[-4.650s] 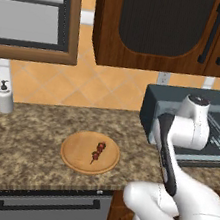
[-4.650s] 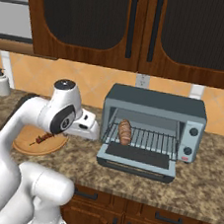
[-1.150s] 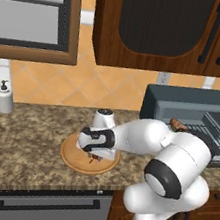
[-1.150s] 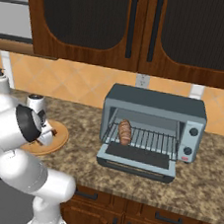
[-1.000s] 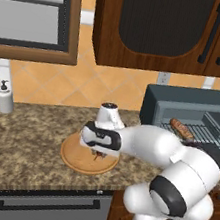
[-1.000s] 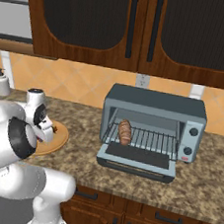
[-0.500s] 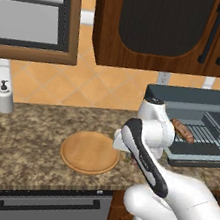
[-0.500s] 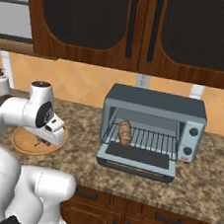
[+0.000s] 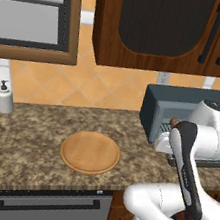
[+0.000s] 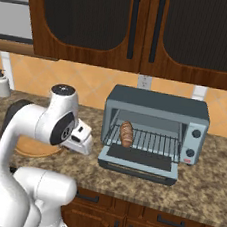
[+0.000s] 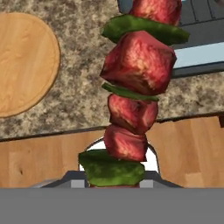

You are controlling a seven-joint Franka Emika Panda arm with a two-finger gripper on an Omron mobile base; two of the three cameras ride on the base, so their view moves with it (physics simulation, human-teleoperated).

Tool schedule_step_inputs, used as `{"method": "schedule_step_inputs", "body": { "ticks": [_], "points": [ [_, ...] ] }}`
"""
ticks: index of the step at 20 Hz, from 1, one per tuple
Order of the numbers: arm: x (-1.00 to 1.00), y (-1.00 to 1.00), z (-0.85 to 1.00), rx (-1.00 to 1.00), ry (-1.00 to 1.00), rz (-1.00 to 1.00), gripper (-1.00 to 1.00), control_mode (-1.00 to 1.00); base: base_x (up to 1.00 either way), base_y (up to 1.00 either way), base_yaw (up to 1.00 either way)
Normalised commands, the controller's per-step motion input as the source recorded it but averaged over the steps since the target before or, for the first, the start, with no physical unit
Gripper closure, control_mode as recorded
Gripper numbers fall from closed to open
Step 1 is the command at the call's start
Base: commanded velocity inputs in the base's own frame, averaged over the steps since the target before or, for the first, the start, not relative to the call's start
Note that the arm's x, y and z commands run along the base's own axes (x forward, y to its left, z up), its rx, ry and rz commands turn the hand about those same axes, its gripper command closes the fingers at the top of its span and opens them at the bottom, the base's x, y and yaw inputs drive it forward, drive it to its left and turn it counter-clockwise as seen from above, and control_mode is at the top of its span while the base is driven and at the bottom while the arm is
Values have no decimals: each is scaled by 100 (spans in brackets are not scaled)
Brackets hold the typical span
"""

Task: Pick up the kebab skewer and baguette bread, and place them inside the toaster oven. Close the toaster oven door and start by setting the timer.

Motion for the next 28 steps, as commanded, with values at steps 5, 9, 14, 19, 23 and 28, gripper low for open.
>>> {"method": "schedule_step_inputs", "body": {
  "ticks": [5, 9, 14, 19, 23, 28],
  "points": [
    [14, -100, 51, -3, 0, 0, 100, -100, 0, 0, 0],
    [24, -100, 21, -1, -4, 4, 100, -100, 0, 0, 0],
    [39, -100, -4, -4, -1, 6, 100, -100, 0, 0, 0],
    [69, -96, -14, -1, 0, 2, 100, -100, 0, 0, 0],
    [26, -72, -24, 0, 0, 8, 100, -100, 0, 0, 0],
    [28, -43, -51, 0, 1, 12, 100, -100, 0, 0, 0]
  ]
}}
